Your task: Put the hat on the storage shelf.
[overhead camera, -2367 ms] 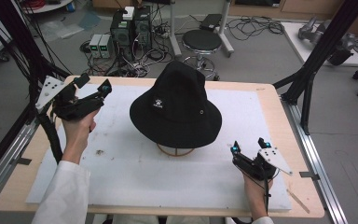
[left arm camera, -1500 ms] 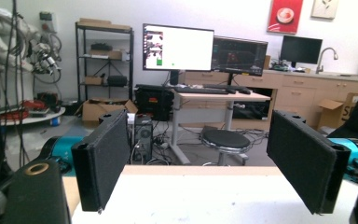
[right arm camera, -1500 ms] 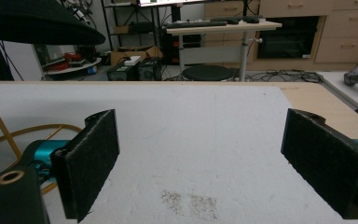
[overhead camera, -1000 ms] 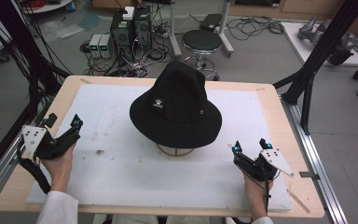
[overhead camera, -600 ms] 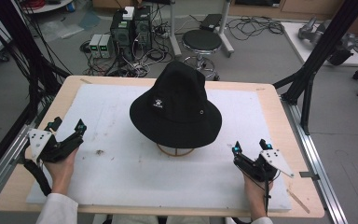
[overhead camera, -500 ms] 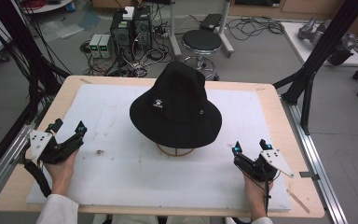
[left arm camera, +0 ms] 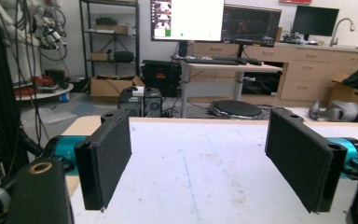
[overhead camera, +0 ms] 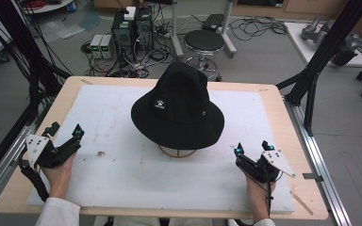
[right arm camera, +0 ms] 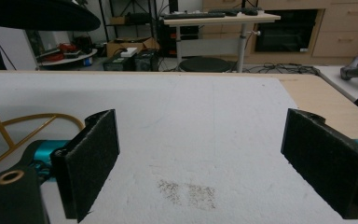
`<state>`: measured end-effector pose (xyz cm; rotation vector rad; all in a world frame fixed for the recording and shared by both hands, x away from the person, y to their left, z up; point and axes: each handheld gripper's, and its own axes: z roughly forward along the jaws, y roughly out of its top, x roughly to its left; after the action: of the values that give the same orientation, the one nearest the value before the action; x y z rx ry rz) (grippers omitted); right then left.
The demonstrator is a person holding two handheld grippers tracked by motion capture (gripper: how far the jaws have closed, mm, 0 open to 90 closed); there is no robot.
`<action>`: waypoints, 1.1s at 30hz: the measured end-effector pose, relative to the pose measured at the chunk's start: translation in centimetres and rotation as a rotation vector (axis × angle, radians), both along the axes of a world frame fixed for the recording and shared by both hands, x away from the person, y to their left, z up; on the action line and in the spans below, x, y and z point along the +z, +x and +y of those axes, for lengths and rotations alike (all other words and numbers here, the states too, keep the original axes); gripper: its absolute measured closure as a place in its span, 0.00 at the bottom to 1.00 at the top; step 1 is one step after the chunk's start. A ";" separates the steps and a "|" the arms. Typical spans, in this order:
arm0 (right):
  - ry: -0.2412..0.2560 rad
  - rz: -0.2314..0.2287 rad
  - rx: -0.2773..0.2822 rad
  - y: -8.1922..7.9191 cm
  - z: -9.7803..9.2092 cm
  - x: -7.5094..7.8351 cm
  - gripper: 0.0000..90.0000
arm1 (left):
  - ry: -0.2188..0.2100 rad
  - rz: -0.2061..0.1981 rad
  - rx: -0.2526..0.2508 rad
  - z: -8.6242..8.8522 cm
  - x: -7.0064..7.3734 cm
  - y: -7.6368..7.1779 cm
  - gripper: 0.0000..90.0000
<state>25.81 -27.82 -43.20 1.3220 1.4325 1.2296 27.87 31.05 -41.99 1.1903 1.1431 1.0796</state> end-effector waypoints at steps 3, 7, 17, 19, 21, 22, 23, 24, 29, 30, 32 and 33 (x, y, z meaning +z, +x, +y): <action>-0.002 0.000 -0.003 0.0 -0.2 0.0 0.12 | -0.019 0.003 -0.004 0.3 -0.2 -0.1 0.26; 0.013 -0.001 -0.008 0.0 -0.3 0.0 0.12 | -0.031 -0.006 -0.012 0.5 -0.2 -0.4 0.26; 0.011 0.006 -0.003 0.0 -0.3 0.0 0.12 | -0.057 -0.003 -0.043 0.7 -0.3 -0.4 0.28; 0.011 0.005 -0.004 0.0 -0.3 0.0 0.12 | -0.053 -0.004 -0.043 0.6 -0.3 -0.5 0.28; 0.013 0.006 -0.003 0.0 -0.3 0.0 0.12 | -0.053 0.000 -0.043 0.6 -0.4 -0.5 0.28; 0.013 0.010 -0.003 0.0 -0.3 0.0 0.12 | -0.052 0.001 -0.041 0.6 -0.4 -0.5 0.28; 0.011 0.010 -0.004 0.0 -0.3 0.0 0.12 | -0.052 0.003 -0.039 0.6 -0.4 -0.5 0.28; 0.010 0.009 -0.002 0.0 -0.3 -0.1 0.12 | -0.053 0.005 -0.037 0.6 -0.5 -0.5 0.28; 0.009 0.010 -0.001 0.0 -0.3 -0.1 0.12 | -0.052 0.015 -0.033 0.8 -0.6 -0.5 0.28; 0.009 0.010 0.000 0.1 -0.3 -0.1 0.12 | -0.054 0.016 -0.032 0.8 -0.6 -0.5 0.28; 0.016 0.013 -0.001 0.0 -0.3 -0.1 0.12 | -0.051 0.017 -0.030 0.7 -0.6 -0.5 0.28; 0.013 0.011 -0.001 0.0 -0.4 0.0 0.12 | -0.051 0.017 -0.031 0.7 -0.6 -0.5 0.28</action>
<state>25.85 -28.19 -43.24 1.3400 1.4332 1.2348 27.34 31.77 -42.58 1.1751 1.1550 1.0132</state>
